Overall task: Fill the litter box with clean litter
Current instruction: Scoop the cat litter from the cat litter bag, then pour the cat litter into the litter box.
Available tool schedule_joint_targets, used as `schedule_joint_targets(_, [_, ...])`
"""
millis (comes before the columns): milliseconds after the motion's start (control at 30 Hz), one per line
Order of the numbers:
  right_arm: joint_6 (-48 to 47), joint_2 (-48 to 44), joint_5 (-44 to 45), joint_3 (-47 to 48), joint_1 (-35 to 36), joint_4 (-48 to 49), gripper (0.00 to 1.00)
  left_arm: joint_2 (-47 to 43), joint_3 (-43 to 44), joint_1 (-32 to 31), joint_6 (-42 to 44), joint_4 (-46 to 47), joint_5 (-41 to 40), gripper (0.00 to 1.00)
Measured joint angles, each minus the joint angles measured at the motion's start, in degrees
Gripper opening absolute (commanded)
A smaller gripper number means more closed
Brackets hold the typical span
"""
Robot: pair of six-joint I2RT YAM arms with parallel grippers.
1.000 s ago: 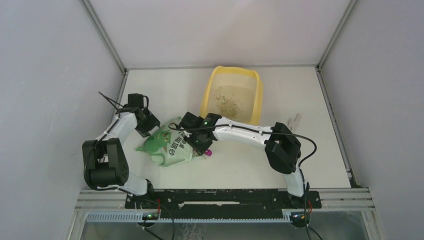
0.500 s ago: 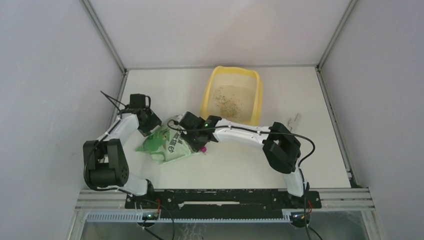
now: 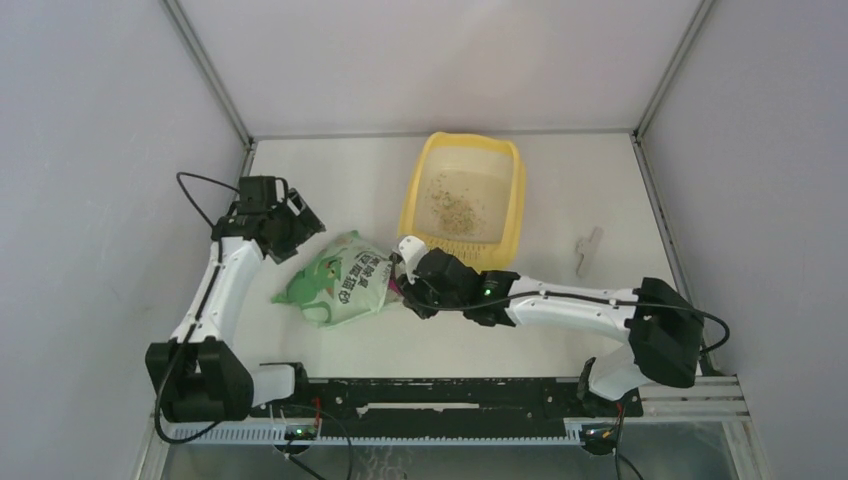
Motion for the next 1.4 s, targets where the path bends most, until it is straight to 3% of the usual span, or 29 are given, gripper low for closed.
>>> schedule_joint_targets(200, [-0.2,-6.4,0.7,-5.6,1.6,2.5,0.00,-5.4,4.1,0.4,1.2,-2.5,1.2,0.86])
schedule_joint_targets(467, [-0.2,-3.7,0.9,-6.3,1.4,7.1,0.00,-6.9,4.2,0.6,1.2,-3.6,3.1,0.87])
schedule_joint_targets(533, [-0.2,-4.3,1.2,-7.3,1.6,8.1,0.00,-6.9,4.2,0.6,1.2,-3.7,3.4,0.89])
schedule_joint_targets(600, [-0.2,-6.4,1.6,-9.7,2.0,8.9,0.00,-7.0,4.2,0.6,1.3,-3.9,3.9,0.99])
schedule_joint_targets(733, [-0.1,-14.3,2.6,-15.6,2.6,8.8,0.00,-7.4,4.2,0.6,1.7,-3.9,5.0,1.00])
schedule_joint_targets(1200, [1.8,-37.1,7.6,-22.3,4.3,-2.0,0.00,-10.1,4.2,0.6,2.1,-3.9,6.9,1.00])
schedule_joint_targets(1400, [3.1,-41.9,8.4,-20.4,-2.1,-8.5,0.00,-10.1,4.2,0.7,2.1,-3.9,7.1,1.00])
